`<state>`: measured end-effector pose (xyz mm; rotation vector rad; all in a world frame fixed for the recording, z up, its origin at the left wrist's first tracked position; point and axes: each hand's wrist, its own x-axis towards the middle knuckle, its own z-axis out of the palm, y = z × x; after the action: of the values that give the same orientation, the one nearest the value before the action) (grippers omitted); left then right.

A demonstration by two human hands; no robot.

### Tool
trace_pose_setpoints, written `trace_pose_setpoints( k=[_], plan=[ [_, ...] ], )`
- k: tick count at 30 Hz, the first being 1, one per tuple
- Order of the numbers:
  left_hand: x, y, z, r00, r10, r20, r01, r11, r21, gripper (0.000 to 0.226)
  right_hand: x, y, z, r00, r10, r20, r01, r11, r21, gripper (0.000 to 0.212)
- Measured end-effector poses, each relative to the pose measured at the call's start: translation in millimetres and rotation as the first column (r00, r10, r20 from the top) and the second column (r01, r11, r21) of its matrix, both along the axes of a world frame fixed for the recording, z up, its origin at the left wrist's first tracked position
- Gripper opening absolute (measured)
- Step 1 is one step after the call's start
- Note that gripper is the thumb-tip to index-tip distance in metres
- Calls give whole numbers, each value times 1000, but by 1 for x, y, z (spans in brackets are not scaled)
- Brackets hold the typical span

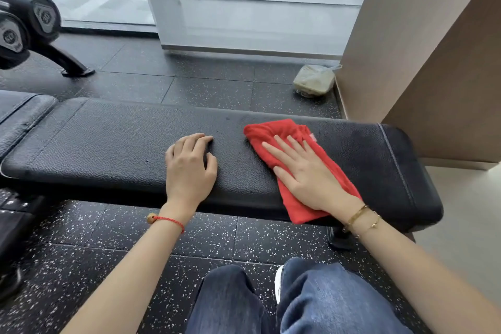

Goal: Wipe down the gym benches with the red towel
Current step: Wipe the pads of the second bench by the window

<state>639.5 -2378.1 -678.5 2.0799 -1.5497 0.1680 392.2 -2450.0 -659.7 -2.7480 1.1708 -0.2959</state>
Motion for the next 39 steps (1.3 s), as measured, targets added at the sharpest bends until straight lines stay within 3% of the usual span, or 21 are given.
trace_pose_setpoints(
  k=[5, 7, 12, 15, 18, 23, 27, 32, 37, 39],
  plan=[
    [-2, 1, 2, 1000, 6, 4, -6, 1000, 12, 43, 3, -46, 7, 960, -277, -47, 280, 958, 65, 53],
    [-2, 1, 3, 1000, 9, 4, -9, 1000, 17, 43, 18, -47, 8, 968, -246, -58, 250, 965, 76, 54],
    [-2, 1, 3, 1000, 17, 15, -18, 1000, 20, 42, 28, 6, 4, 997, 59, -52, -58, 998, 15, 54],
    [-2, 1, 2, 1000, 18, 15, -19, 1000, 21, 42, 19, 26, 0, 990, 135, -27, -135, 991, 12, 54],
    [-2, 1, 1, 1000, 15, 12, -15, 1000, 20, 43, 11, 8, -1, 997, 81, 0, -81, 997, 18, 52],
    [-2, 2, 0, 1000, 8, 16, -9, 1000, 25, 41, 40, -52, 7, 982, -185, -43, 188, 979, 79, 53],
    [-3, 1, 1, 1000, 17, 13, -18, 999, 27, 43, 85, -47, 8, 996, -71, -58, 76, 993, 89, 54],
    [-2, 1, 2, 1000, 12, 14, -13, 1000, 28, 43, 62, -26, -1, 996, 90, 18, -91, 994, 59, 52],
    [-4, 1, 3, 1000, 20, 13, -21, 999, 35, 42, 76, -78, 6, 994, -103, -40, 107, 989, 105, 52],
    [-4, 0, 3, 999, 33, 16, -33, 999, 37, 41, 104, -84, 8, 992, -110, -69, 116, 989, 91, 52]
  ],
)
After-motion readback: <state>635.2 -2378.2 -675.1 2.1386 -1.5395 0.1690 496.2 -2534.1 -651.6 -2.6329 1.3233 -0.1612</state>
